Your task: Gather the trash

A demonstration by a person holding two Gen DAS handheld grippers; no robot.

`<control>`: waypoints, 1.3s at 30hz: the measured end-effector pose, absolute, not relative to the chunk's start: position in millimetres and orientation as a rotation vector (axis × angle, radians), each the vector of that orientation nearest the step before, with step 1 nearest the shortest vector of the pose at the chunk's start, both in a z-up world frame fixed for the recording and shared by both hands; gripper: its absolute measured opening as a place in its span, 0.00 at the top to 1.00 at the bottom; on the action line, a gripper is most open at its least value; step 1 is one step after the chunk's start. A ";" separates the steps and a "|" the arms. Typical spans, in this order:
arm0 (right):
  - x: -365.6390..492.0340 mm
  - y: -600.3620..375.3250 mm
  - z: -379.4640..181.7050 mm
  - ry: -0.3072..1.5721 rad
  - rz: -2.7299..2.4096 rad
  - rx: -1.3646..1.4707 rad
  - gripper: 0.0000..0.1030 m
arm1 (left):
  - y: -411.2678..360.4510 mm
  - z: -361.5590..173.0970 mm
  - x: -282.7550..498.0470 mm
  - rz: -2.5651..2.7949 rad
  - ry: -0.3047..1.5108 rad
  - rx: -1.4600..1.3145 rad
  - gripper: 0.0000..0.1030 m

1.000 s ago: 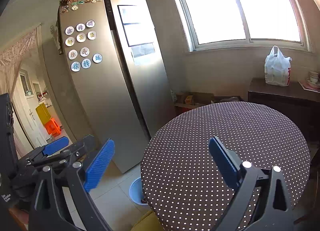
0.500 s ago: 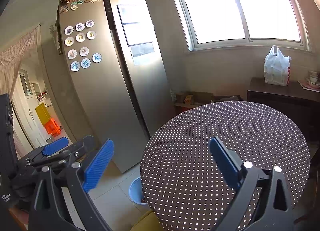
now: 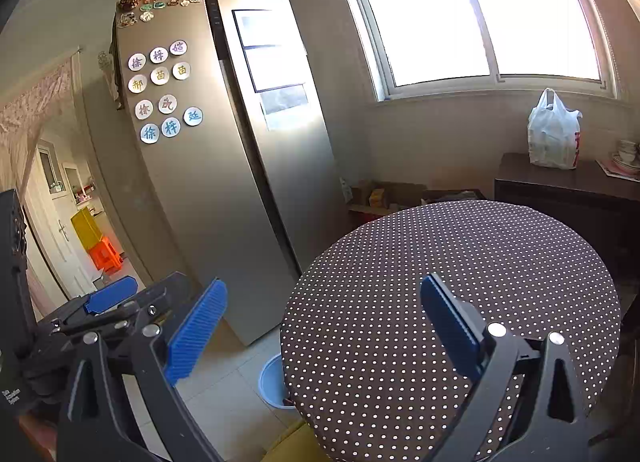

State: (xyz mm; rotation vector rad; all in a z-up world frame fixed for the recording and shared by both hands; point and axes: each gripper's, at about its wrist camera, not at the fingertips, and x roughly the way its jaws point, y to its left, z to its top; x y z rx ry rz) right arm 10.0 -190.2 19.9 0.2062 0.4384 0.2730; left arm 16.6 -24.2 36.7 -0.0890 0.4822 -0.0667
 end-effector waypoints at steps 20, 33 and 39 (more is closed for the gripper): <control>10.1 -188.0 19.0 0.447 0.280 0.200 0.07 | -23.5 38.1 12.8 -0.050 0.478 -0.077 0.12; 12.7 -188.9 18.5 0.457 0.275 0.191 0.07 | -23.5 36.4 14.9 -0.041 0.485 -0.070 0.12; 14.7 -190.0 16.2 0.468 0.277 0.195 0.07 | -24.1 34.8 17.2 -0.036 0.496 -0.066 0.12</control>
